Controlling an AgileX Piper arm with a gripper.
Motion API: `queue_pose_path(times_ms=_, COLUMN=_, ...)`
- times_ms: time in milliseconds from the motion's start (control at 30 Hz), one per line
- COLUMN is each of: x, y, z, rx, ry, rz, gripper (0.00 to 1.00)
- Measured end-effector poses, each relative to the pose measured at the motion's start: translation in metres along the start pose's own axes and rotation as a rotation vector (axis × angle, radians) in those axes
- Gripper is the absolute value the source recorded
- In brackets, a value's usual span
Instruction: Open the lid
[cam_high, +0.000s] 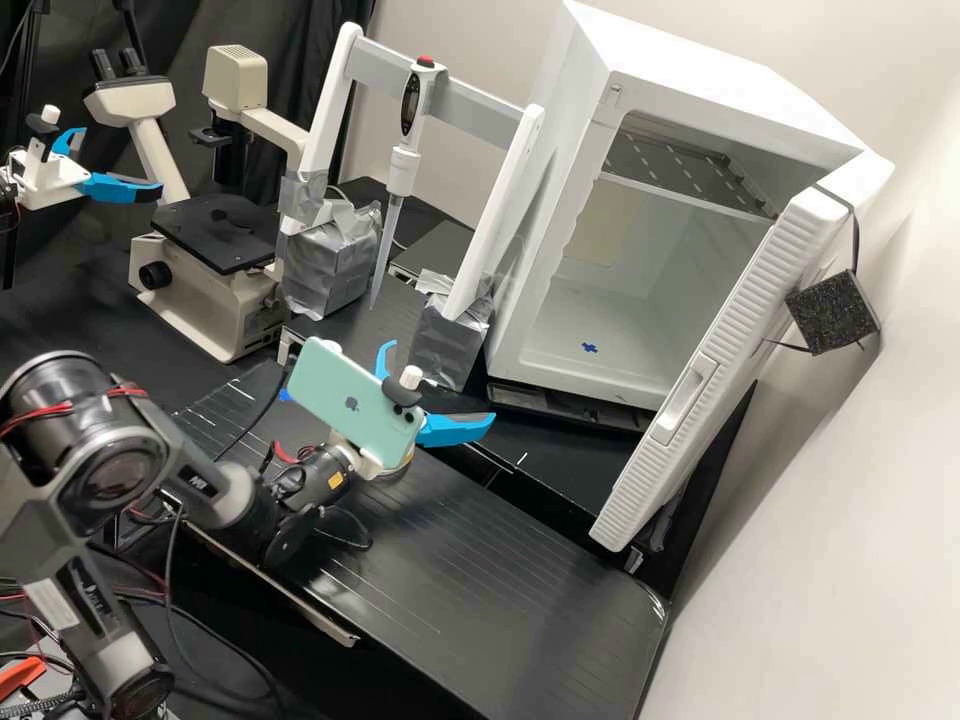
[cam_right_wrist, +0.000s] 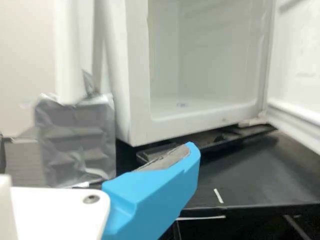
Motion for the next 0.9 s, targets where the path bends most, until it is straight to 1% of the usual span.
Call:
queue_pose_path(times_ms=67, x=-0.013, y=0.0, z=-0.001, rx=-0.007, ry=0.022, rz=-0.009, gripper=1.0)
queue_pose_path(times_ms=100, x=-0.019, y=-0.001, z=0.0, rx=-0.005, ry=0.022, rz=-0.019, gripper=1.0)
queue_pose_path(times_ms=167, x=-0.03, y=-0.002, z=0.001, rx=-0.011, ry=0.024, rz=-0.034, gripper=1.0)
queue_pose_path(times_ms=333, x=-0.049, y=-0.008, z=0.008, rx=-0.02, ry=-0.012, rz=-0.079, gripper=1.0)
queue_pose_path(times_ms=533, x=-0.052, y=-0.008, z=0.009, rx=-0.054, ry=-0.006, rz=-0.111, gripper=1.0)
queue_pose_path(times_ms=600, x=-0.053, y=-0.009, z=0.01, rx=-0.056, ry=-0.004, rz=-0.124, gripper=1.0)
queue_pose_path(times_ms=700, x=-0.054, y=-0.01, z=0.01, rx=-0.048, ry=0.003, rz=-0.151, gripper=1.0)
queue_pose_path(times_ms=833, x=-0.054, y=-0.012, z=0.009, rx=-0.056, ry=0.015, rz=-0.176, gripper=1.0)
queue_pose_path(times_ms=900, x=-0.054, y=-0.013, z=0.009, rx=-0.053, ry=0.014, rz=-0.181, gripper=1.0)
